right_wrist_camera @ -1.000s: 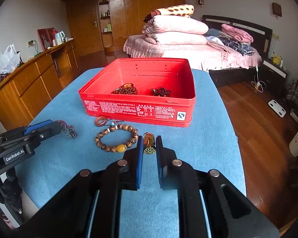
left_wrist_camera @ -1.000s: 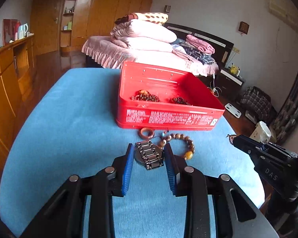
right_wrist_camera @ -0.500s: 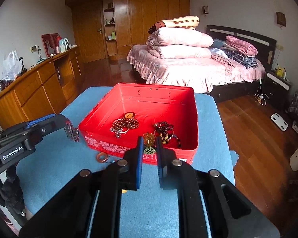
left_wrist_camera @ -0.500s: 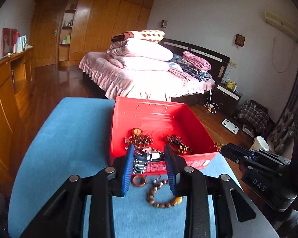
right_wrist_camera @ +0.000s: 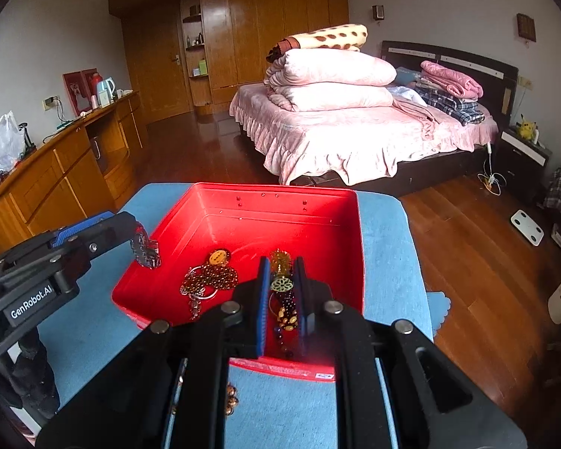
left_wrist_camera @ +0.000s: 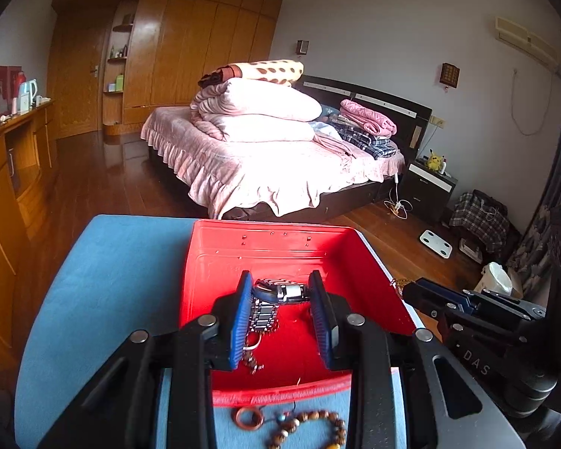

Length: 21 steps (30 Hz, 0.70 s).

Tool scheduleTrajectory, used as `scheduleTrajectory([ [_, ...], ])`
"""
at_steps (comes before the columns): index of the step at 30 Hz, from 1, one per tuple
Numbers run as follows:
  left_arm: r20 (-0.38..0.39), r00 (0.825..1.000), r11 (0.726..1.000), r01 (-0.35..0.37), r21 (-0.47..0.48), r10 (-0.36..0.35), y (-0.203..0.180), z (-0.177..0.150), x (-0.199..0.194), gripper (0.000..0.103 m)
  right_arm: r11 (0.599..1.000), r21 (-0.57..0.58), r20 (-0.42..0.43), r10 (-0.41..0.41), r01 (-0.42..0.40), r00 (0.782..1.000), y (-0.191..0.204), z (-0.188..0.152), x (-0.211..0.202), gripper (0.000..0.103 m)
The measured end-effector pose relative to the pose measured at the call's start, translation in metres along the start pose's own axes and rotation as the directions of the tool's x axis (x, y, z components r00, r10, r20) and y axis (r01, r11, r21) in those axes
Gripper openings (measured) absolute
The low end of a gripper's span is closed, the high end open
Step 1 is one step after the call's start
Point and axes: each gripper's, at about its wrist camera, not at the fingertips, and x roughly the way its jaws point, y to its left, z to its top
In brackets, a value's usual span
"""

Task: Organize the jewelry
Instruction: 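Carry the pendant and watch into the red tin and open both tools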

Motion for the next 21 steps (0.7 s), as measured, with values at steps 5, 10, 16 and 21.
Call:
scheduleTrajectory([
  [5, -0.039, 0.999, 1.000, -0.001, 0.006, 0.002, 0.000, 0.002, 0.033, 0.030, 1.000, 0.026, -0.061, -0.006, 0.008, 0.998, -0.011, 0.001, 0.039, 0.011],
  [10, -0.074, 0.997, 1.000, -0.011, 0.002, 0.011, 0.004, -0.001, 0.063, 0.030, 0.999, 0.034, -0.104, -0.008, 0.012, 0.995, -0.015, -0.001, 0.069, 0.011],
  [16, -0.138, 0.990, 1.000, -0.013, 0.013, 0.015, 0.009, 0.000, 0.098, 0.031, 0.999, 0.033, -0.130, -0.022, 0.027, 0.991, -0.014, 0.002, 0.090, 0.014],
  [21, -0.125, 0.992, 1.000, 0.000, 0.013, 0.001, 0.013, 0.003, 0.101, 0.041, 0.999, 0.032, -0.130, -0.036, 0.040, 0.991, -0.020, 0.005, 0.095, 0.015],
])
